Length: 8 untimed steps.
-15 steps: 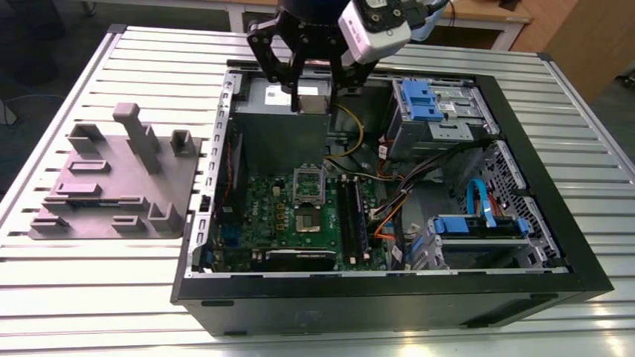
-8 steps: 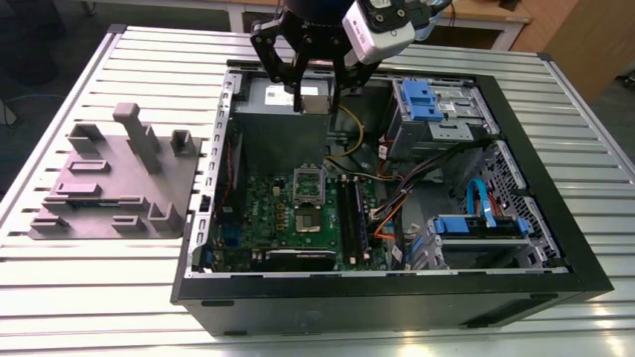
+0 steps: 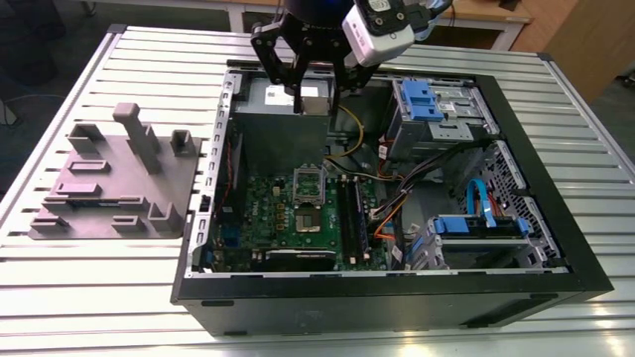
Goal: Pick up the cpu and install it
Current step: 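Place the cpu into insertion slot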
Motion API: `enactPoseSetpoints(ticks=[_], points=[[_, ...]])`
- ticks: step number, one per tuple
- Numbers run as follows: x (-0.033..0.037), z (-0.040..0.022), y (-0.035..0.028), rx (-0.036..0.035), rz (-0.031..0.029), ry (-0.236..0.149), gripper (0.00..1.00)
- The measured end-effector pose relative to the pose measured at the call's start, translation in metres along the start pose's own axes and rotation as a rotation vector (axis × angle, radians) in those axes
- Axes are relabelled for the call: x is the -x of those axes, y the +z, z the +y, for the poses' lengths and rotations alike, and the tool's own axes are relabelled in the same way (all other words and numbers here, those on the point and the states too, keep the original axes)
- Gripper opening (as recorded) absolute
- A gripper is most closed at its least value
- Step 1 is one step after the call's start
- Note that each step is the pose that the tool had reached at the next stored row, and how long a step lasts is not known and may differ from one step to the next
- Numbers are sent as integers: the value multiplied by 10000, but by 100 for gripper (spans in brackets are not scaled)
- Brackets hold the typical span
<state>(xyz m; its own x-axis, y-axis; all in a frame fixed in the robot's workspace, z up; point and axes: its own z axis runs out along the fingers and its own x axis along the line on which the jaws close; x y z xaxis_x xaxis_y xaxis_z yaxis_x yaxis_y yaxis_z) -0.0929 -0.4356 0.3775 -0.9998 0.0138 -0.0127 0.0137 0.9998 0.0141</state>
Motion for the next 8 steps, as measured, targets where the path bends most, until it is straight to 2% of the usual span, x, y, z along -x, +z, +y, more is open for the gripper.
enactPoseSetpoints(ticks=[8], points=[[0, -43, 42, 1, -1, 2, 47]])
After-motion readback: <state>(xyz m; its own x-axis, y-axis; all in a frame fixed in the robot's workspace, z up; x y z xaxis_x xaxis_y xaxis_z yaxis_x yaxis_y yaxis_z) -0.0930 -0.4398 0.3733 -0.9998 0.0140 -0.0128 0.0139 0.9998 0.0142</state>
